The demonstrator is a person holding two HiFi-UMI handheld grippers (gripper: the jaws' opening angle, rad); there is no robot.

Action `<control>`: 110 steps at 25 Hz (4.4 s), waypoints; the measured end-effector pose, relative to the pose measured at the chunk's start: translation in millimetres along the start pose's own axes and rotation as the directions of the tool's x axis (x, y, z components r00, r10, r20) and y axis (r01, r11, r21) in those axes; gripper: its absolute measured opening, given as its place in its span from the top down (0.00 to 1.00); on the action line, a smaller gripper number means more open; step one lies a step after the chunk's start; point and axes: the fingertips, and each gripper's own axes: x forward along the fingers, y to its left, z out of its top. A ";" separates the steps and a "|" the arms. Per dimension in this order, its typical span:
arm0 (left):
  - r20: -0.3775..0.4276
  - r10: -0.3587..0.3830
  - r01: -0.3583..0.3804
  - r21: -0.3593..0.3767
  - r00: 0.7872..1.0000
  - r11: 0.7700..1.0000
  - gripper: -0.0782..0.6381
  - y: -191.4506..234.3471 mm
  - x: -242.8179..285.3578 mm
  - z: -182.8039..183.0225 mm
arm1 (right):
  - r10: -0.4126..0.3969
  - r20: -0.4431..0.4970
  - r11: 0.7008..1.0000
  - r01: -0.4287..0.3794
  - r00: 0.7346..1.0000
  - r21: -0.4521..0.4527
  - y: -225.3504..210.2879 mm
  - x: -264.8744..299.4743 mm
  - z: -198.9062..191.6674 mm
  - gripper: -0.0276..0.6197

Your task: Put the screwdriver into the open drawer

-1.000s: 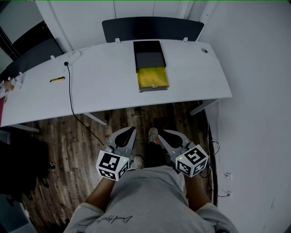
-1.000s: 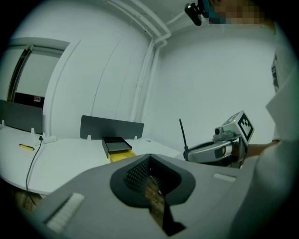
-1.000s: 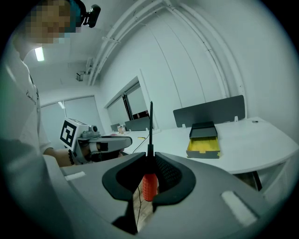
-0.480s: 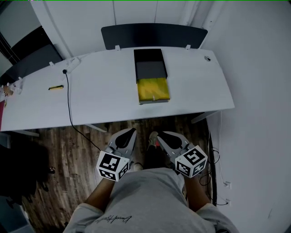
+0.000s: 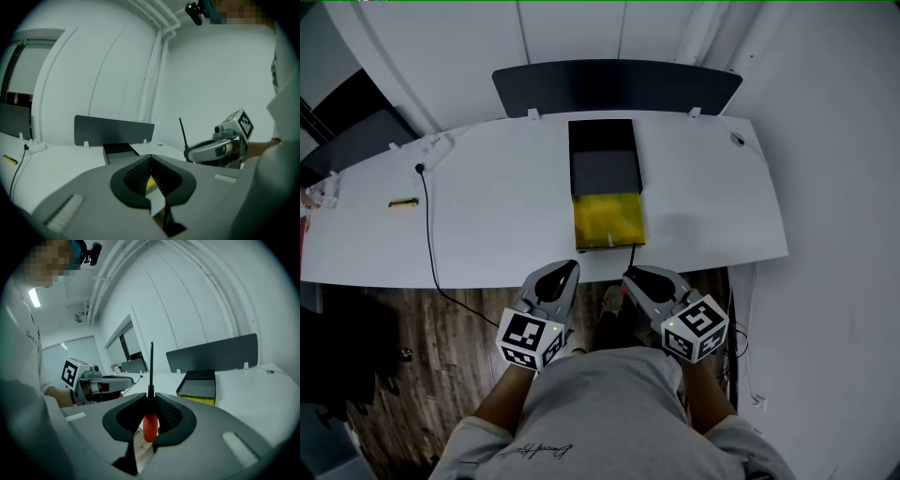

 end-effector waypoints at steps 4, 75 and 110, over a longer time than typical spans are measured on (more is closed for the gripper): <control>0.012 0.030 -0.030 -0.010 0.999 1.000 0.89 11.6 35.0 17.2 | 0.032 -0.013 0.999 -0.032 0.999 -0.012 -33.9 14.8 20.8 0.84; -0.152 0.067 -0.080 -0.081 0.986 0.994 0.89 132.9 148.5 -33.2 | -0.056 -0.474 0.971 -0.063 0.879 -0.232 -155.1 159.8 -44.1 0.84; -0.169 0.074 -0.094 -0.113 0.983 0.989 0.89 145.7 151.1 -61.4 | -0.102 -0.668 0.934 -0.160 0.737 -0.319 -169.2 186.3 -104.4 0.84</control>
